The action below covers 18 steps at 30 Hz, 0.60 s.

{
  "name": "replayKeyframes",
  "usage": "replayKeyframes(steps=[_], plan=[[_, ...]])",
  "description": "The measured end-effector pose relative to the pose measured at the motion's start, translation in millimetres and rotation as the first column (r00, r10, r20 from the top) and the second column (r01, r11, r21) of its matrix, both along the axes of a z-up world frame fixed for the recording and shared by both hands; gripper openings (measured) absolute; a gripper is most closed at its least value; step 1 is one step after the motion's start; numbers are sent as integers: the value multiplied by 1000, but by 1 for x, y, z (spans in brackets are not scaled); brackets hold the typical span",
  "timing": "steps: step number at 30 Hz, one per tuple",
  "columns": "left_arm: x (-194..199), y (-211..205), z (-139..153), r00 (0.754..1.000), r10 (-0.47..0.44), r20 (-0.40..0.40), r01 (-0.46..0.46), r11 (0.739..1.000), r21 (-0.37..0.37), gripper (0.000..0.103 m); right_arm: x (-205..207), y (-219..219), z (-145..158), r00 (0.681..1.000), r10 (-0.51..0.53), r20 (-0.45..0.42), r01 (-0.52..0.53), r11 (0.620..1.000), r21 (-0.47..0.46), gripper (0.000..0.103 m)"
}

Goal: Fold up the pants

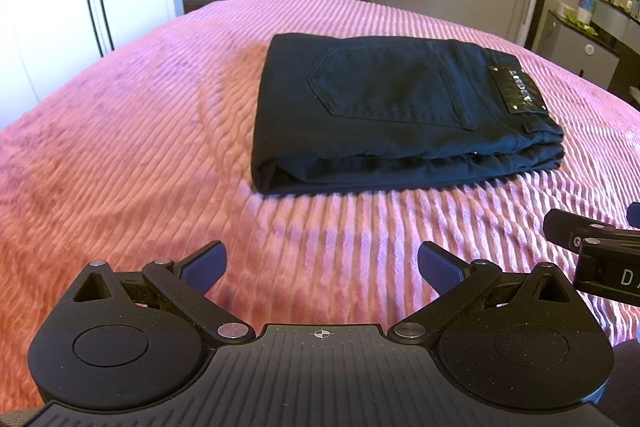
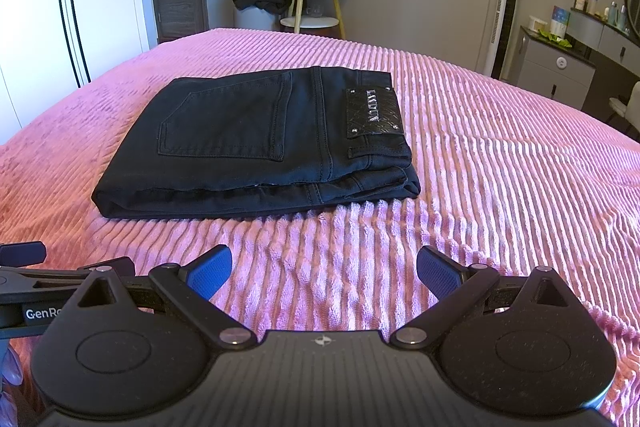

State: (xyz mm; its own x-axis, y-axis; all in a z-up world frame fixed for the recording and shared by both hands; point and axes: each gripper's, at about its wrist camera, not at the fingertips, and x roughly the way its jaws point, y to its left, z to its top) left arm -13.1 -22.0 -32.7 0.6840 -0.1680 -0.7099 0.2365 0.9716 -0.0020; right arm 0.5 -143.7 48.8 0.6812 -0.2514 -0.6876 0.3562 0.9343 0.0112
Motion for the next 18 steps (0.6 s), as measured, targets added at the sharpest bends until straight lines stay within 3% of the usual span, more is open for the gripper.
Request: replayKeyframes(steps=[18], plan=[[-2,1,2,1000,-18,17,18,1000,-9,103,0,0,1,1000,-4,2,4,1000,1,99]])
